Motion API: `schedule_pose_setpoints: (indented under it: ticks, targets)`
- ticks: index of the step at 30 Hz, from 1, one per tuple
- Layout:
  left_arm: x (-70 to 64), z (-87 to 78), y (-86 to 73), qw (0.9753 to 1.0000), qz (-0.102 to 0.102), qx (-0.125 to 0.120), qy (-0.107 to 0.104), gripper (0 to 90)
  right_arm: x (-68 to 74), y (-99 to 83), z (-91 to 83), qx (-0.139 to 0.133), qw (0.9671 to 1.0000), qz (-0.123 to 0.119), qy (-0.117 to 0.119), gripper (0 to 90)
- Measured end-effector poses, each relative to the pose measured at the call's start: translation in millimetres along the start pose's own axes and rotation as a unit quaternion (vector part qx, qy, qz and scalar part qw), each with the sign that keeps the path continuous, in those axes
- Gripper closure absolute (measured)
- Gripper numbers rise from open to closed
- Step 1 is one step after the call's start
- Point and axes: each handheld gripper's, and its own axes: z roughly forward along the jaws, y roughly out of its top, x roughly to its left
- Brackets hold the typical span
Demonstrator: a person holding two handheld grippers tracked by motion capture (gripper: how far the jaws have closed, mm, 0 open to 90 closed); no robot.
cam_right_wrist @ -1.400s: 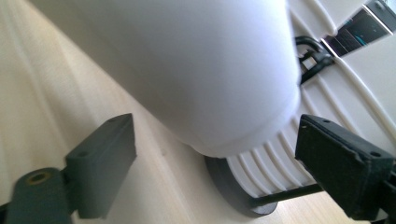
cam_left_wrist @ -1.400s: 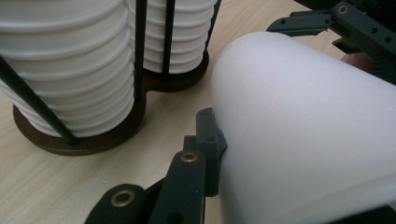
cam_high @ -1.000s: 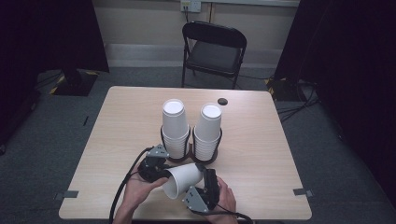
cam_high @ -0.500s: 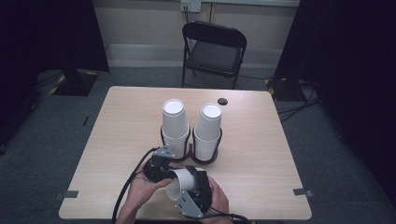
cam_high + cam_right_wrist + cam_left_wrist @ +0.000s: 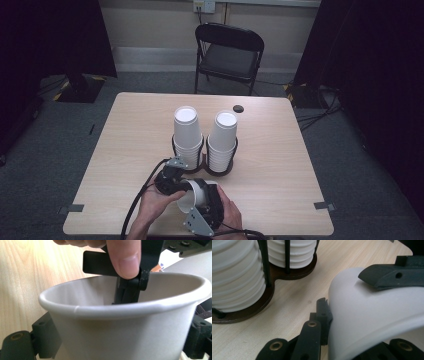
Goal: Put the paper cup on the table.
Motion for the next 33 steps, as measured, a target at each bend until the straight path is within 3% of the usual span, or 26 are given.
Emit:
schedule_pose_setpoints:
  ticks: [9,15,16,20,23,24,29,30,32,33]
  targets:
    - [-1.0,0.0,-3.7,0.9997,0.01,-0.02,0.004,85.2,-4.6,-0.9,-1.8,-0.008,0.9997,0.023,0.008,11.7]
    - [-0.6,-2.2,-5.2,0.9983,0.017,-0.056,0.004,77.7,-9.1,-5.8,-2.6,-0.005,0.9986,0.05,0.016,12.0]
    - [-1.1,-2.4,-6.2,0.9977,0.018,-0.064,0.01,71.9,-11.2,-7.9,-2.9,-0.004,0.9978,0.064,0.017,12.1]
    - [-1.1,-2.0,-10.6,0.9946,0.023,-0.096,0.032,66.2,-16.3,-11.0,-2.5,-0.005,0.9961,0.085,0.024,12.2]
    - [0.8,-3.3,-13.1,0.9933,0.009,-0.11,0.032,62.0,-18.3,-12.3,-1.8,-0.005,0.995,0.097,0.023,12.2]
    - [1.7,-5.0,-16.0,0.9915,0.0,-0.125,0.036,60.4,-21.5,-13.7,-1.1,-0.01,0.9935,0.11,0.025,12.2]
    - [2.0,-8.1,-19.8,0.988,0.001,-0.149,0.042,56.0,-25.0,-15.6,-1.7,-0.009,0.9912,0.129,0.026,12.3]
    - [1.8,-10.1,-21.6,0.9857,0.007,-0.163,0.041,54.5,-26.6,-17.0,-3.1,-0.008,0.9895,0.142,0.029,12.2]
    - [1.7,-10.9,-22.5,0.9843,0.013,-0.172,0.04,53.5,-27.7,-17.8,-3.8,-0.01,0.9884,0.149,0.028,12.2]
    - [1.4,-11.1,-23.2,0.983,0.015,-0.179,0.039,52.7,-28.9,-19.1,-5.1,-0.013,0.9861,0.163,0.03,12.1]
